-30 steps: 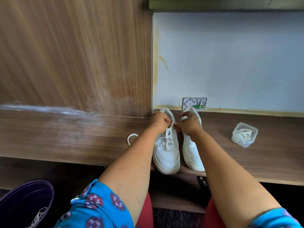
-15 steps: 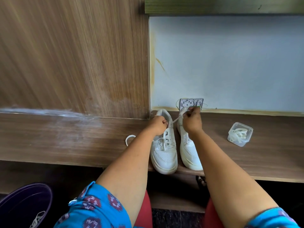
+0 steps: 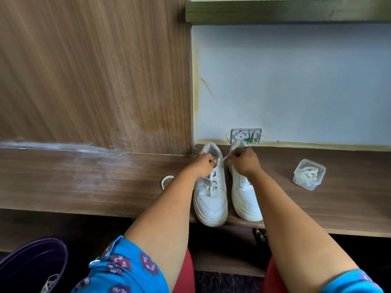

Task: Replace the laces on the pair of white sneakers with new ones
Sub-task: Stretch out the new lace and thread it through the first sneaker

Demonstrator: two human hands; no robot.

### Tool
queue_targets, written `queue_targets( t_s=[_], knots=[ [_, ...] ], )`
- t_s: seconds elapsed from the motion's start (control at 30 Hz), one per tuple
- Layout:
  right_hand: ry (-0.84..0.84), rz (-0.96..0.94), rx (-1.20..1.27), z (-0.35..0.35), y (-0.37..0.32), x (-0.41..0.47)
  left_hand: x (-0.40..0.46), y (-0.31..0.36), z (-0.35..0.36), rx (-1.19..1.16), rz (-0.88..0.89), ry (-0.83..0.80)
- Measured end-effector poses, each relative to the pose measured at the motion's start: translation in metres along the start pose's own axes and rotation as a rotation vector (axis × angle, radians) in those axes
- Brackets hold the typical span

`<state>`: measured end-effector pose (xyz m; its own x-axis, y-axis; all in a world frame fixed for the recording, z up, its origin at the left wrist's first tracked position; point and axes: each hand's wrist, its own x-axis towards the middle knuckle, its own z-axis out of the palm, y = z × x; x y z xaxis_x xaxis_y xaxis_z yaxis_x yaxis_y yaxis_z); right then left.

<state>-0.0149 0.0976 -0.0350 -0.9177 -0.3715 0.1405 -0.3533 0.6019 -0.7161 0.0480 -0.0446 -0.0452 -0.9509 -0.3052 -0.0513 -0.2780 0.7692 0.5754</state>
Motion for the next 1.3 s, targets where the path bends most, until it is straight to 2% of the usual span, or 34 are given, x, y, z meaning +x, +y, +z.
queue_targets(
  t_s=[0.07, 0.17, 0.23, 0.27, 0.37, 0.43, 0.5, 0.6, 0.67, 0.73, 0.8, 0.83, 0.87, 0.9, 0.93, 1.0, 1.07, 1.23, 1.3],
  knots=[
    [0.116, 0.229, 0.42, -0.013, -0.001, 0.005, 0.0, -0.002, 0.0, -0.001, 0.004, -0.015],
    [0.348, 0.392, 0.982, -0.036, -0.006, 0.013, 0.003, -0.003, 0.0, -0.01, 0.005, -0.039],
    [0.316, 0.449, 1.295, -0.037, -0.012, 0.009, 0.005, -0.004, 0.001, -0.036, -0.003, -0.049],
    [0.263, 0.426, 1.218, -0.034, -0.014, 0.006, 0.006, -0.004, 0.001, -0.042, -0.009, -0.05],
    [0.052, 0.12, 0.29, -0.014, -0.007, 0.001, 0.008, -0.006, 0.002, -0.072, -0.006, -0.032],
    [-0.115, -0.048, -0.064, -0.003, -0.001, -0.001, 0.007, -0.006, 0.003, -0.1, 0.004, -0.013],
    [-0.162, -0.112, -0.185, 0.004, 0.0, -0.002, 0.007, -0.007, 0.003, -0.121, 0.0, -0.006],
    [-0.031, -0.014, -0.152, -0.003, 0.0, 0.005, 0.006, -0.008, 0.003, -0.147, -0.015, -0.021],
    [0.149, 0.118, 0.111, -0.016, 0.003, 0.01, 0.006, -0.008, 0.002, -0.161, -0.025, -0.029],
    [0.263, 0.256, 0.662, -0.03, 0.003, 0.013, 0.006, -0.007, 0.002, -0.161, -0.029, -0.035],
    [0.238, 0.343, 1.294, -0.034, -0.002, 0.01, 0.006, -0.007, 0.002, -0.154, -0.027, -0.034],
    [0.191, 0.389, 1.476, -0.031, -0.003, 0.009, 0.007, -0.007, 0.002, -0.146, -0.019, -0.03],
    [0.153, 0.41, 1.489, -0.027, -0.005, 0.007, 0.007, -0.008, 0.002, -0.133, -0.008, -0.026],
    [0.137, 0.406, 1.293, -0.022, -0.008, 0.007, 0.007, -0.009, 0.002, -0.118, 0.004, -0.021],
    [0.121, 0.342, 0.992, -0.015, -0.007, 0.007, 0.007, -0.009, 0.003, -0.101, 0.011, -0.015],
    [0.049, 0.109, 0.369, -0.002, -0.005, 0.002, 0.007, -0.01, 0.005, -0.063, 0.032, 0.013],
    [-0.063, -0.069, -0.071, 0.009, -0.003, 0.0, 0.007, -0.01, 0.006, -0.034, 0.047, 0.044],
    [-0.051, -0.104, -0.403, 0.008, -0.003, 0.005, 0.004, -0.012, -0.002, 0.044, 0.098, 0.029],
    [-0.042, -0.12, -0.525, 0.006, 0.001, 0.006, 0.002, -0.014, -0.008, -0.004, 0.094, 0.022]
  ],
)
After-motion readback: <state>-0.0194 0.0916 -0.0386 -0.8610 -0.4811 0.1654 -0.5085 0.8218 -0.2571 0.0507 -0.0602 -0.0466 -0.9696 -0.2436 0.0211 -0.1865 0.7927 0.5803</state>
